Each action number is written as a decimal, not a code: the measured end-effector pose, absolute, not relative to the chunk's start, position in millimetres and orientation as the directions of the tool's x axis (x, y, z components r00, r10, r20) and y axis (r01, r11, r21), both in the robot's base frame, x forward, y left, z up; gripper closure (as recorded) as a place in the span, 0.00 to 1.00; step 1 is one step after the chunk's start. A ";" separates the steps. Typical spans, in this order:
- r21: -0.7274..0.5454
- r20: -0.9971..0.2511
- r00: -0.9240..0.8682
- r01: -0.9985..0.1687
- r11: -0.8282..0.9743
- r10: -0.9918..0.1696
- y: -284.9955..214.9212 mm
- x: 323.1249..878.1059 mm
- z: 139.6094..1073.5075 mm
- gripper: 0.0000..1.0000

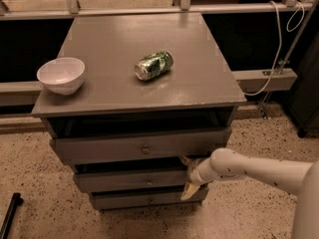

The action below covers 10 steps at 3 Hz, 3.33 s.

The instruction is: Open middle drawer

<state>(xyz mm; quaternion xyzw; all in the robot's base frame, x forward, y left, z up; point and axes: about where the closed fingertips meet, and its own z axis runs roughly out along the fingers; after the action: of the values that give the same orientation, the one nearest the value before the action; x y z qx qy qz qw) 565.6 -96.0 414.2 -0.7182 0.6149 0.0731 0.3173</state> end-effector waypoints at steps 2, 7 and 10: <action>-0.313 -0.498 0.167 -0.950 -0.003 -0.851 -93.4 565.9 398.1 0.45; -0.310 -0.506 0.168 -0.951 -0.004 -0.846 -92.0 556.7 406.5 0.00; -0.131 -0.413 0.085 -0.991 -0.034 -0.907 -99.7 493.4 404.1 0.24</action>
Offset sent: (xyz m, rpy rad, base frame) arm -0.0021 0.0012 -0.0221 -0.0092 0.0807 -0.0663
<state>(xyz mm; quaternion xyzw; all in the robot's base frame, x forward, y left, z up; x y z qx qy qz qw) 493.4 -99.7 404.1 -0.7106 0.6676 0.1085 0.1939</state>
